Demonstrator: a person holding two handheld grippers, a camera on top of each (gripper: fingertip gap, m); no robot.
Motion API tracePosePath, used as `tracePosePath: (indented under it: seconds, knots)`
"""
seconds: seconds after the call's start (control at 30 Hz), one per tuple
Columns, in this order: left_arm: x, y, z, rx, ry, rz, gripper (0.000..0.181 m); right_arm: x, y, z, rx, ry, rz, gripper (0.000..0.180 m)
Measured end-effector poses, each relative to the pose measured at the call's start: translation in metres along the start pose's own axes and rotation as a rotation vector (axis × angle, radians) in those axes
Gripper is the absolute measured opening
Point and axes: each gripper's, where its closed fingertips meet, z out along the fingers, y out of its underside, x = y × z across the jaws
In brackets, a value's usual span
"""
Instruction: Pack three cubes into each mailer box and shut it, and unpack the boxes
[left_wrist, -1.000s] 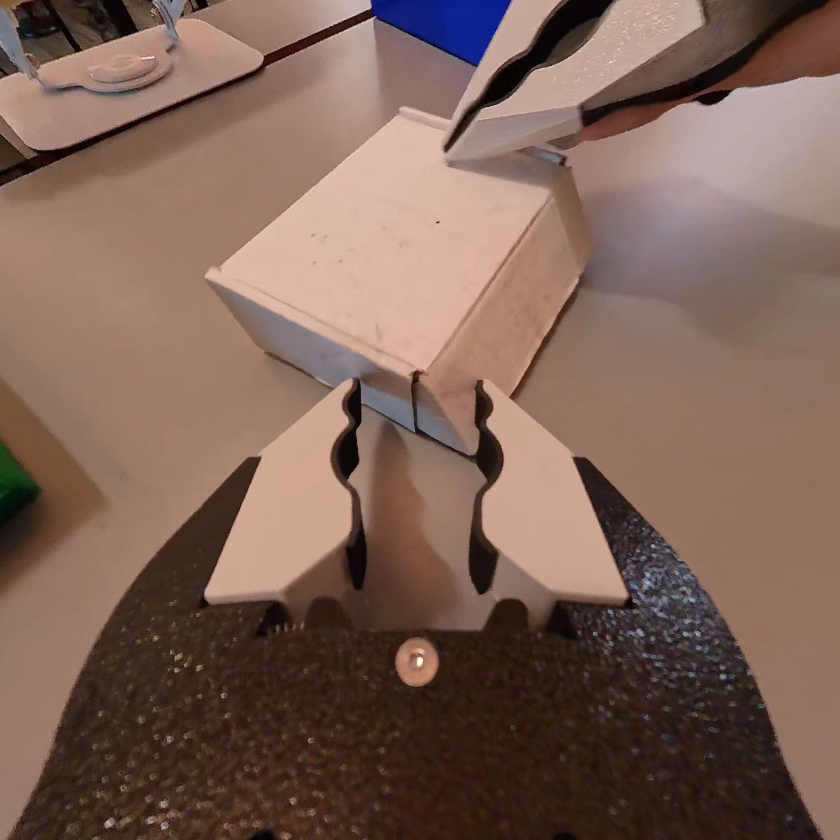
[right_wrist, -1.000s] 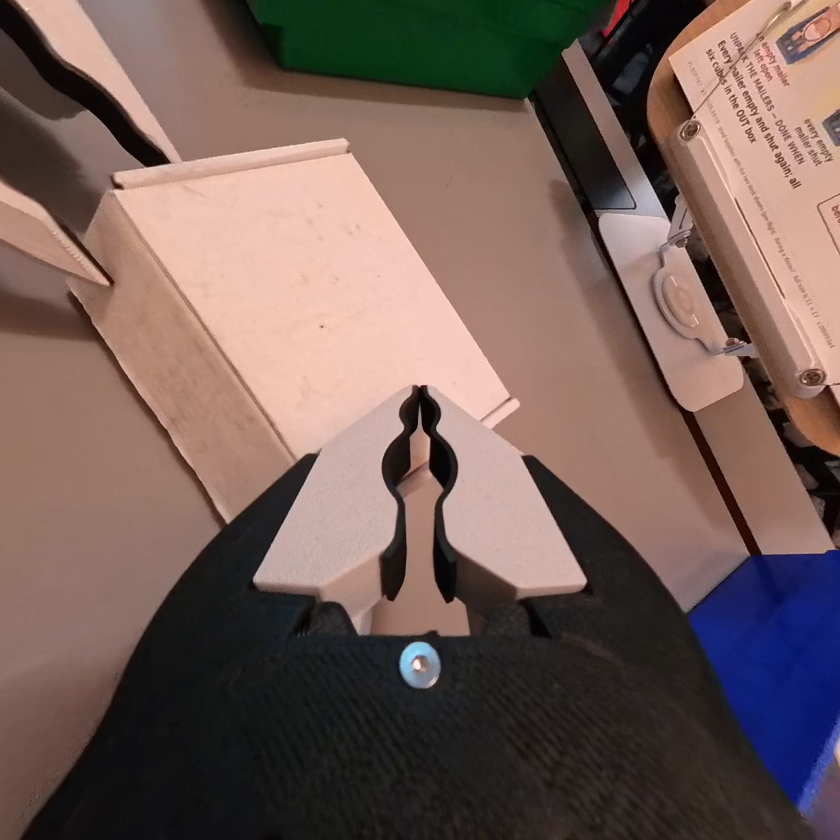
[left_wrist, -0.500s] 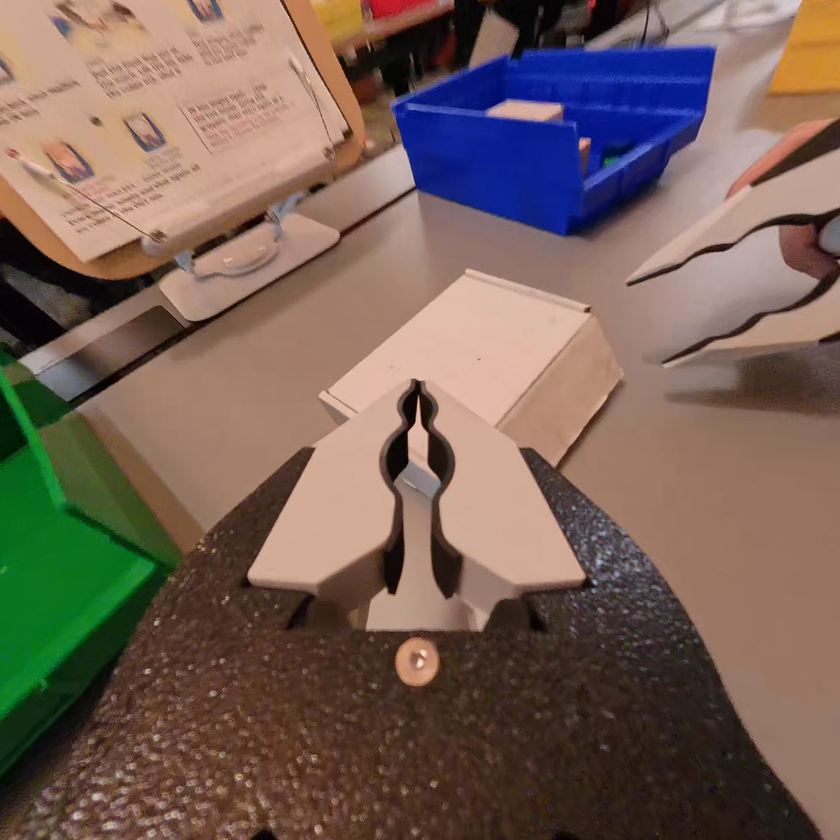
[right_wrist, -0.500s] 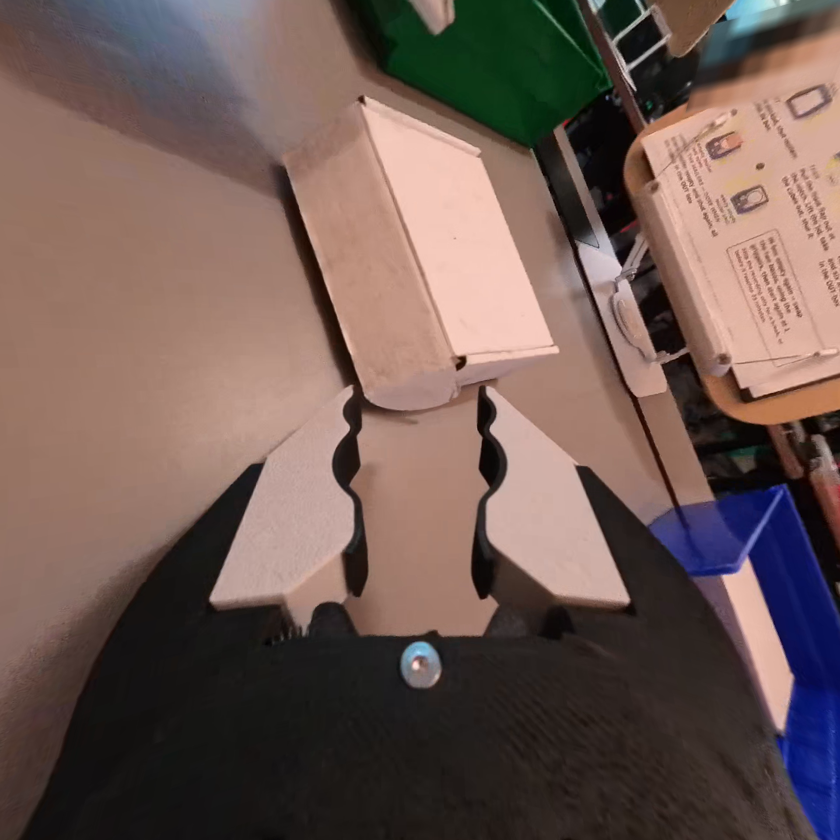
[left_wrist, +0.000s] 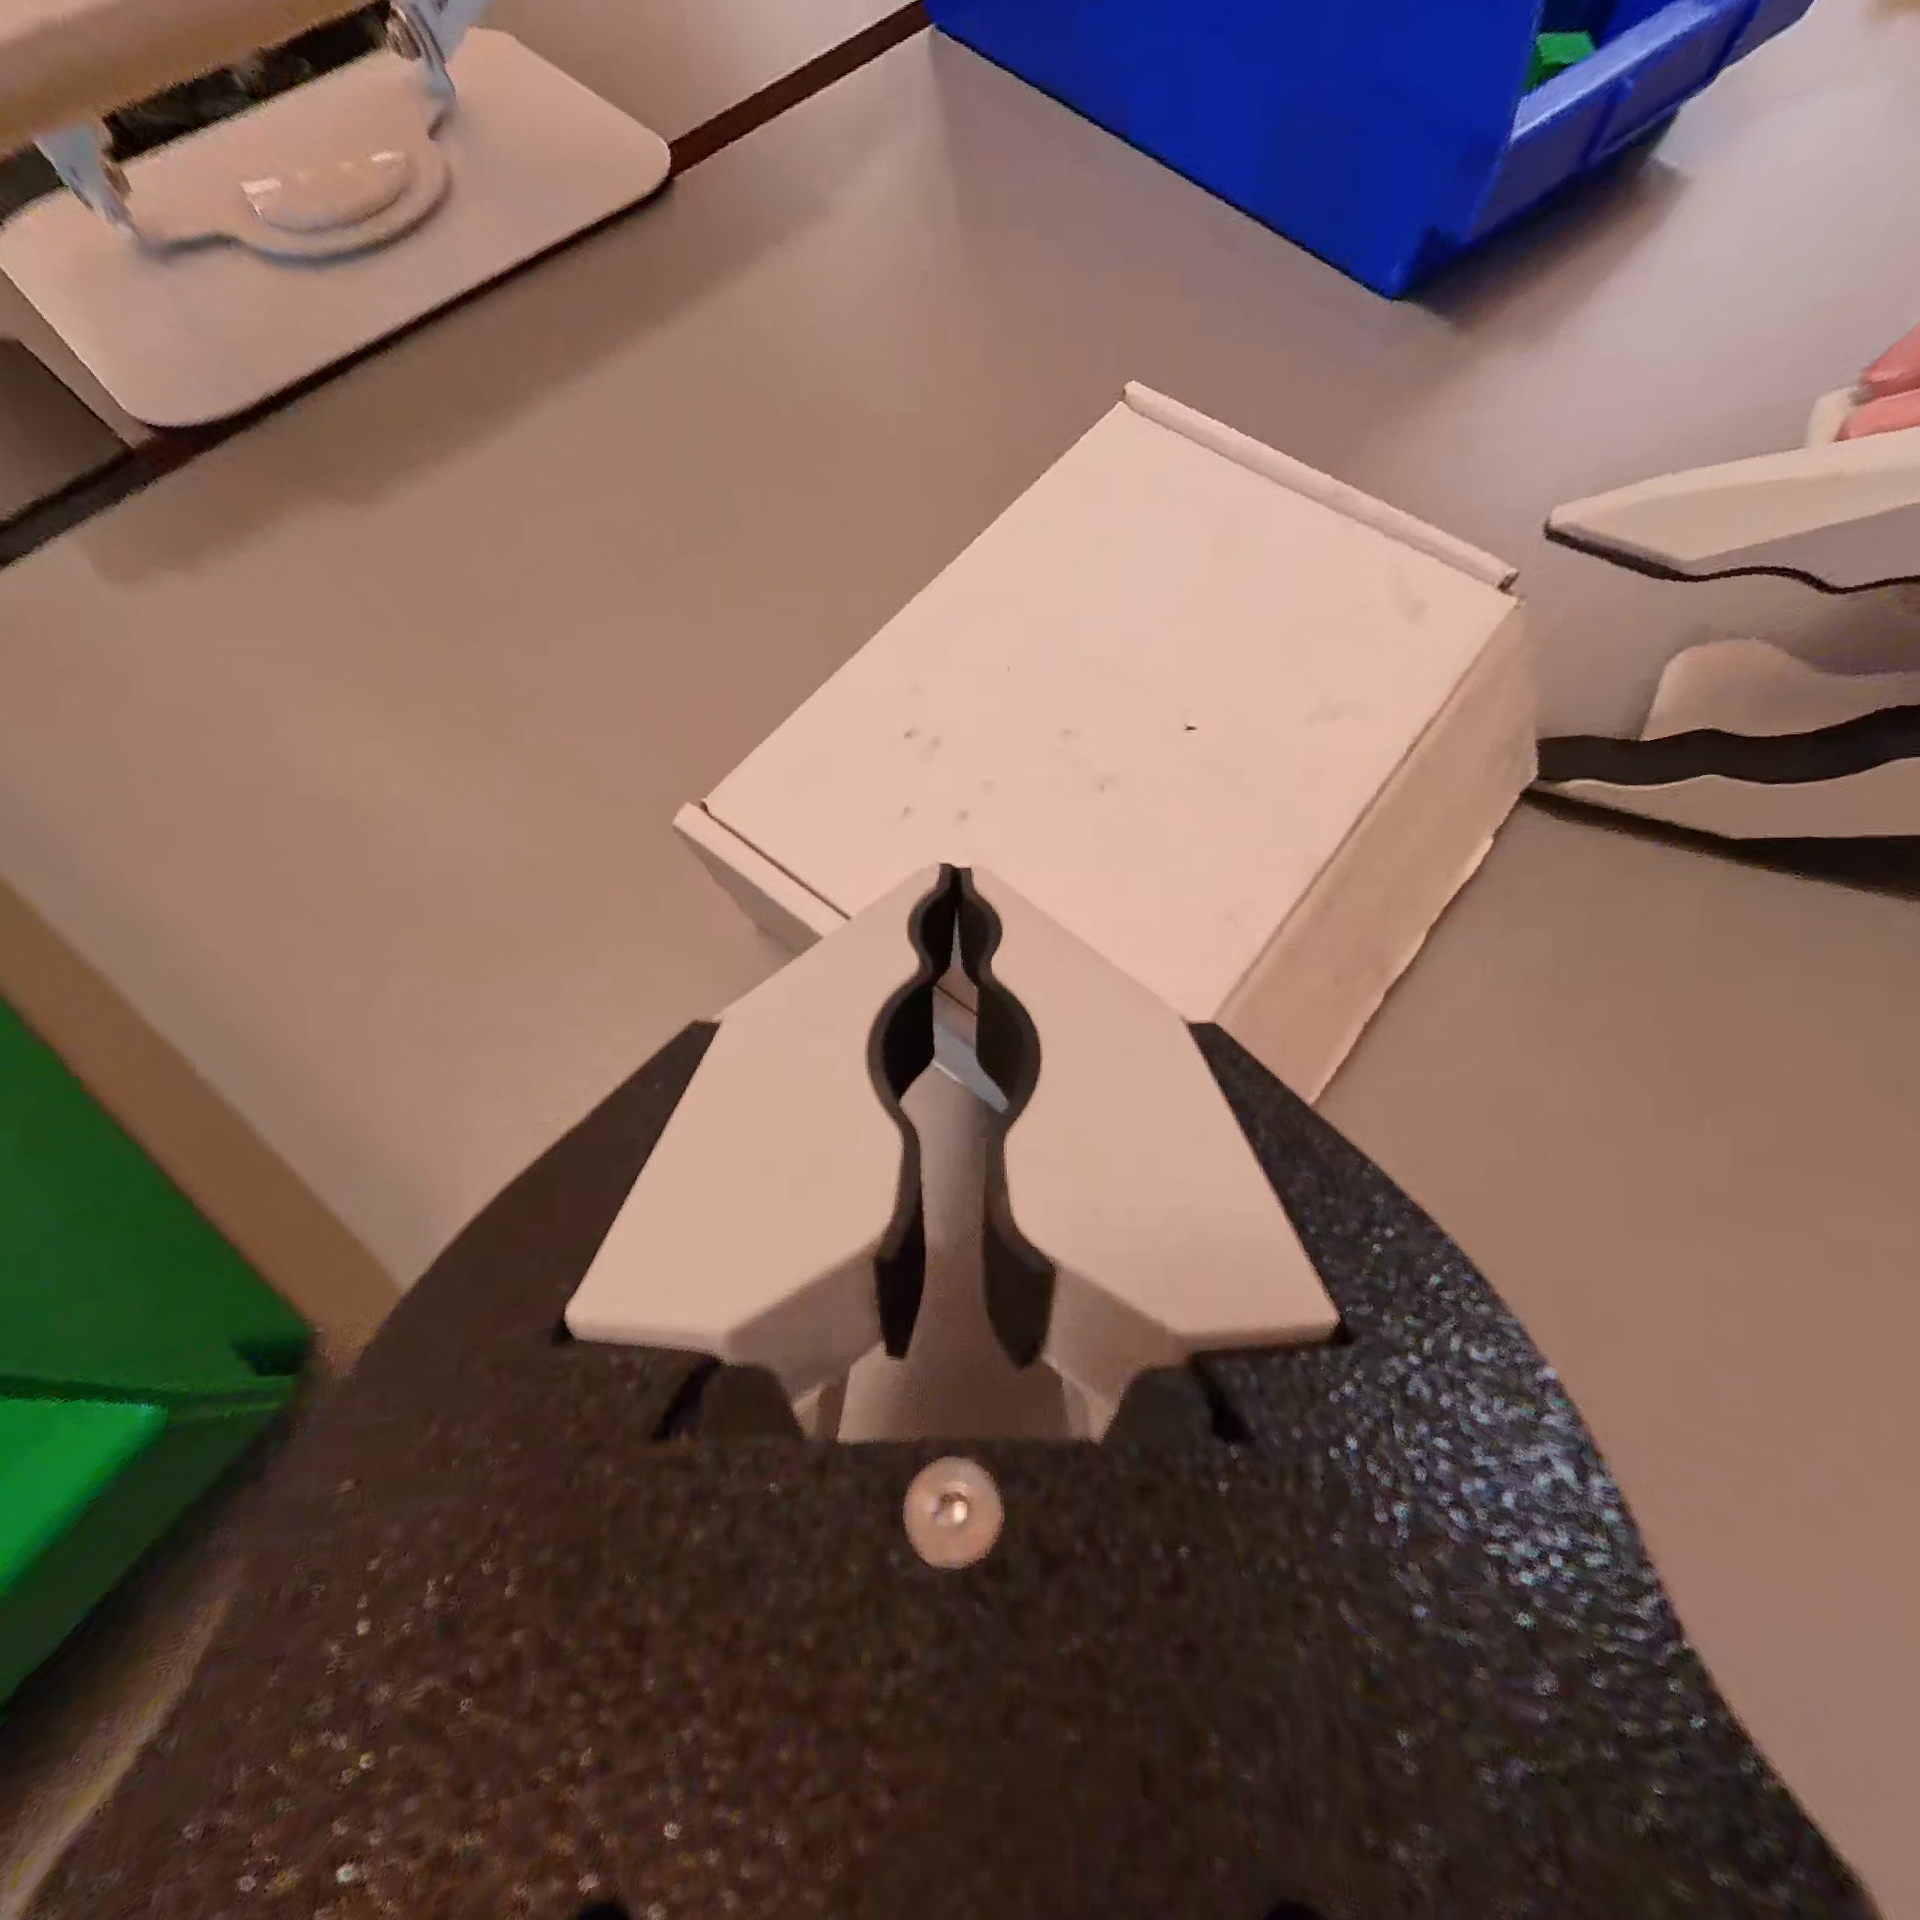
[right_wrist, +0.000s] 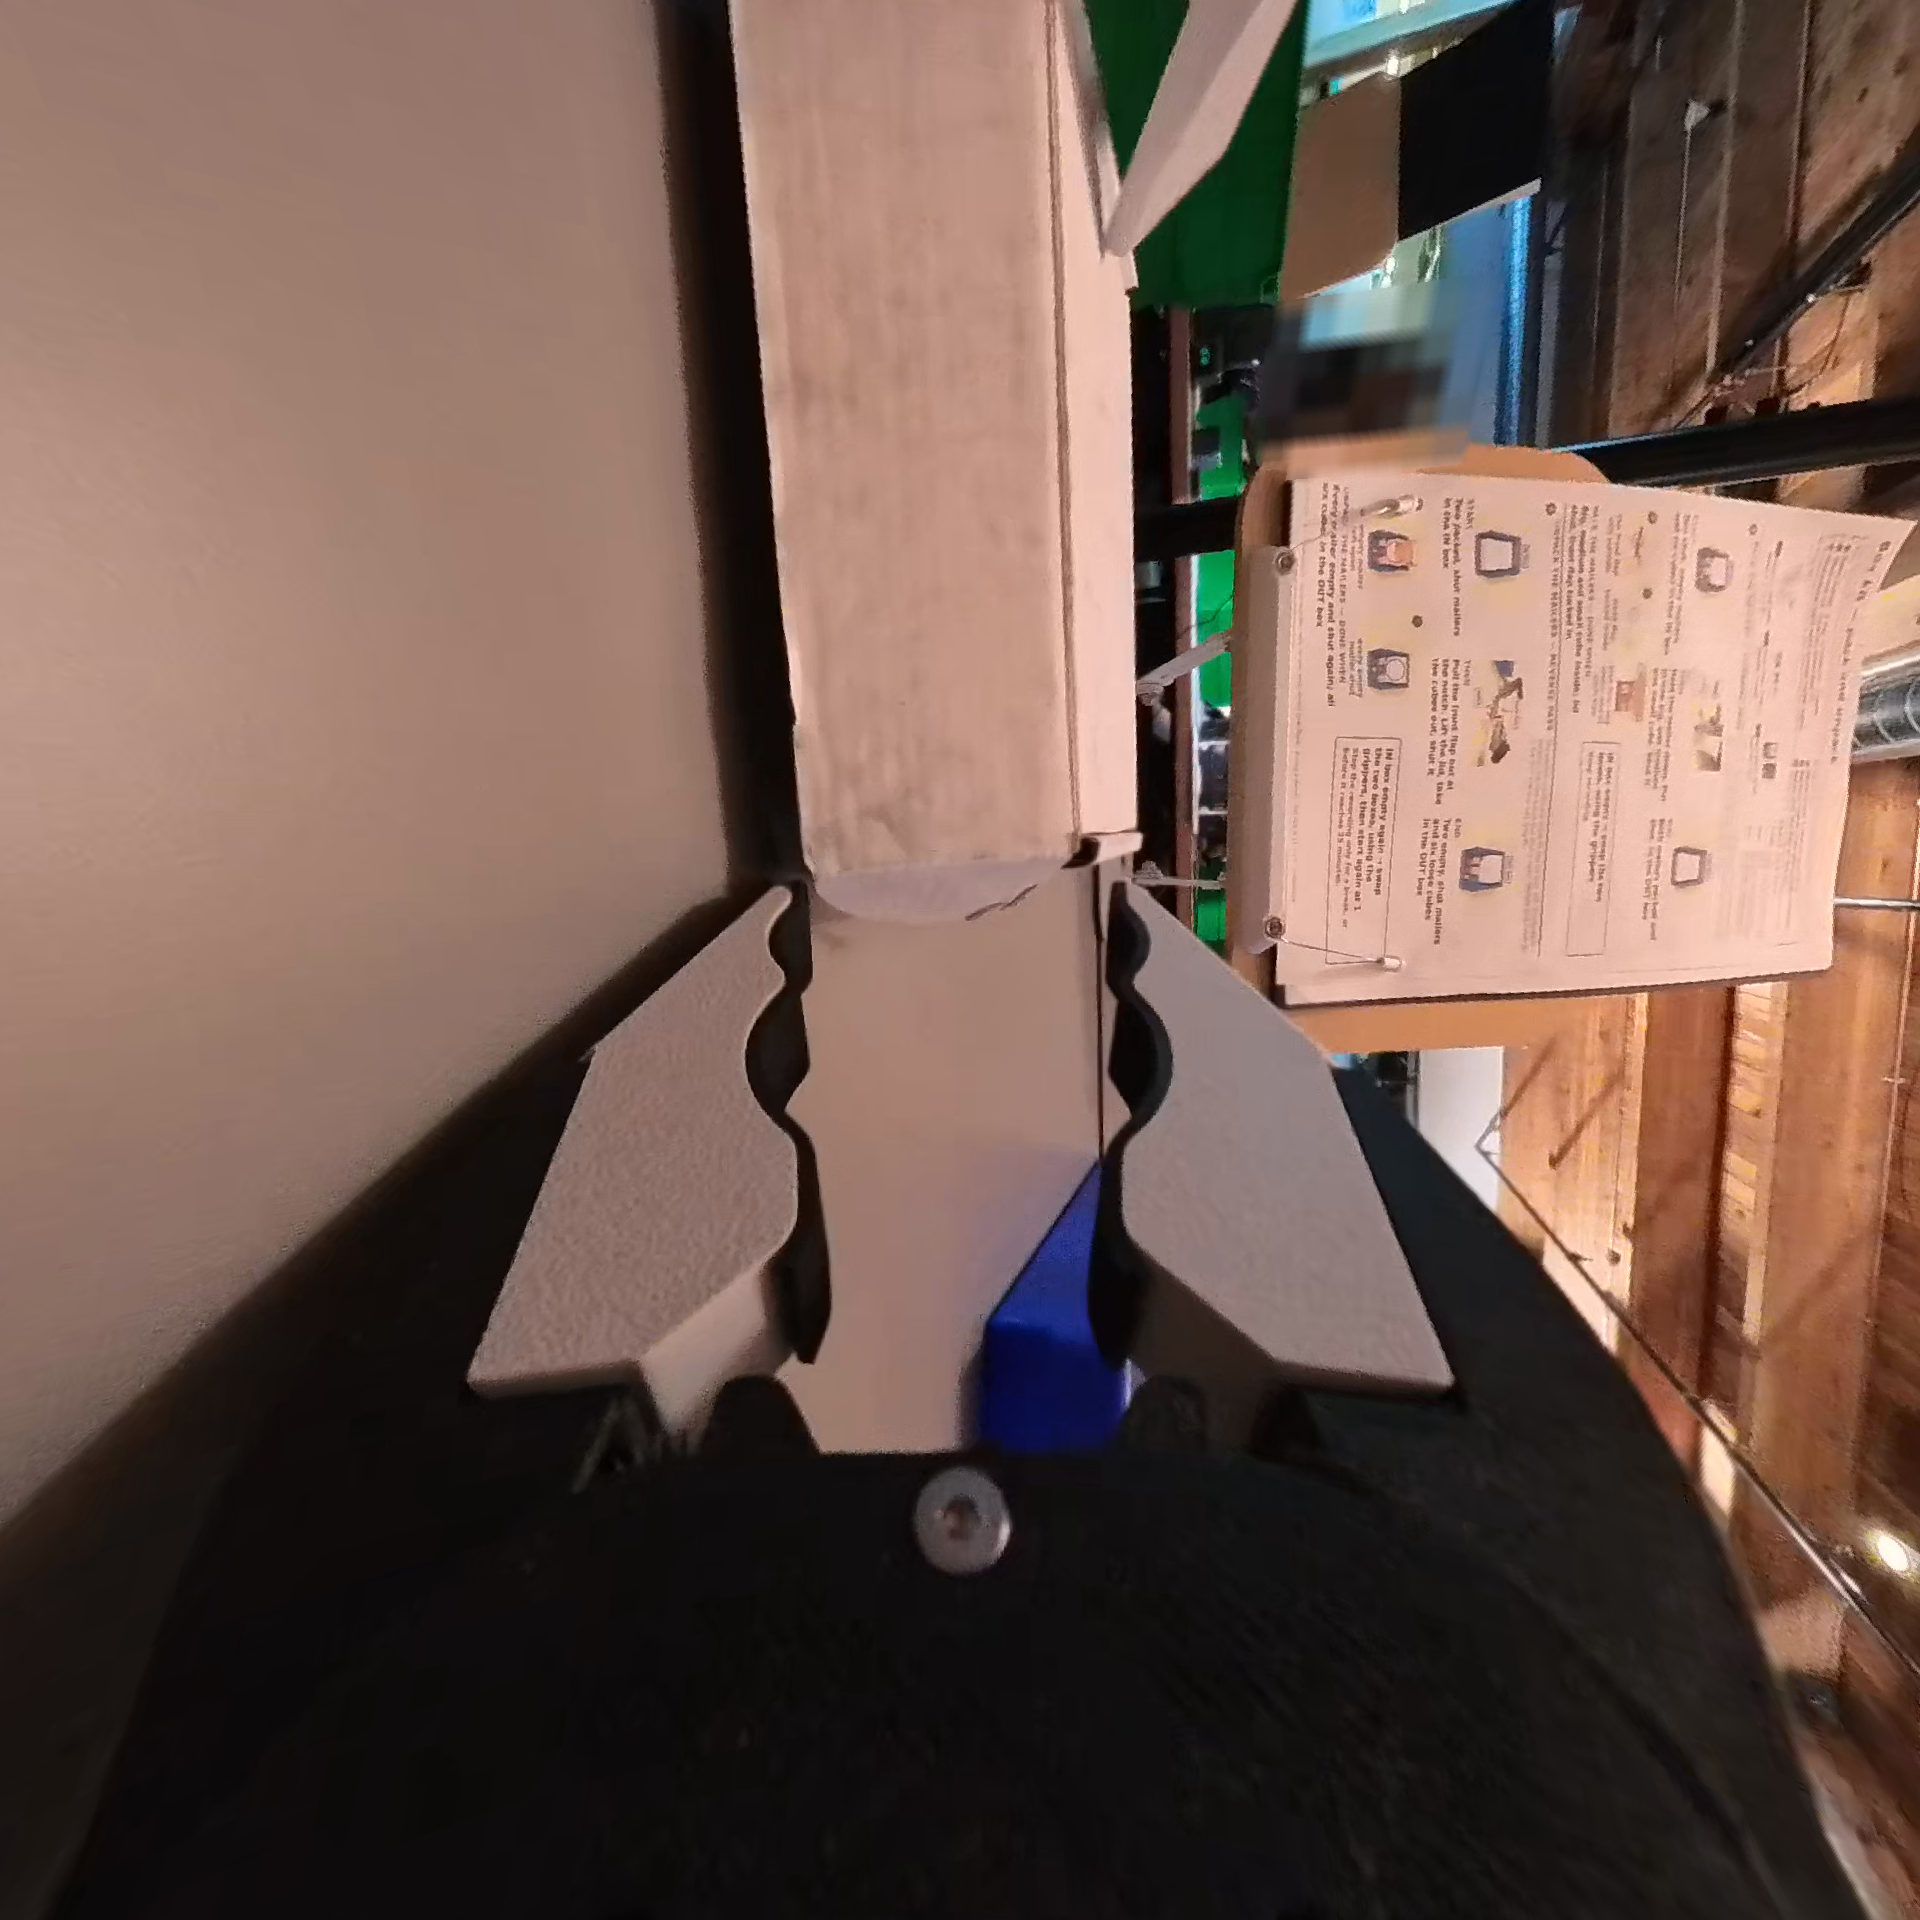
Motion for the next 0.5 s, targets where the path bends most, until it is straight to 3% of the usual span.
tracePosePath:
  seconds: [0.1, 0.17, 0.27, 0.5]
  knots:
    - [-0.0021, -0.0003, 0.0004, -0.024, 0.012, -0.040, 0.000, 0.0008, -0.0027, 0.0022, 0.015, 0.002, 0.007, 0.052]
    - [-0.0058, -0.0009, 0.0011, -0.038, -0.007, -0.049, 0.000, -0.0016, 0.0006, 0.0031, -0.026, -0.004, -0.034, 0.024]
    - [-0.0074, -0.0009, 0.0012, -0.047, -0.012, -0.077, 0.000, 0.0011, 0.0021, -0.0005, -0.032, -0.003, 0.070, 0.011]
    - [-0.0080, -0.0015, 0.0025, -0.003, -0.020, -0.124, 0.000, 0.0033, 0.0003, -0.0066, 0.021, -0.108, 0.427, 0.004]
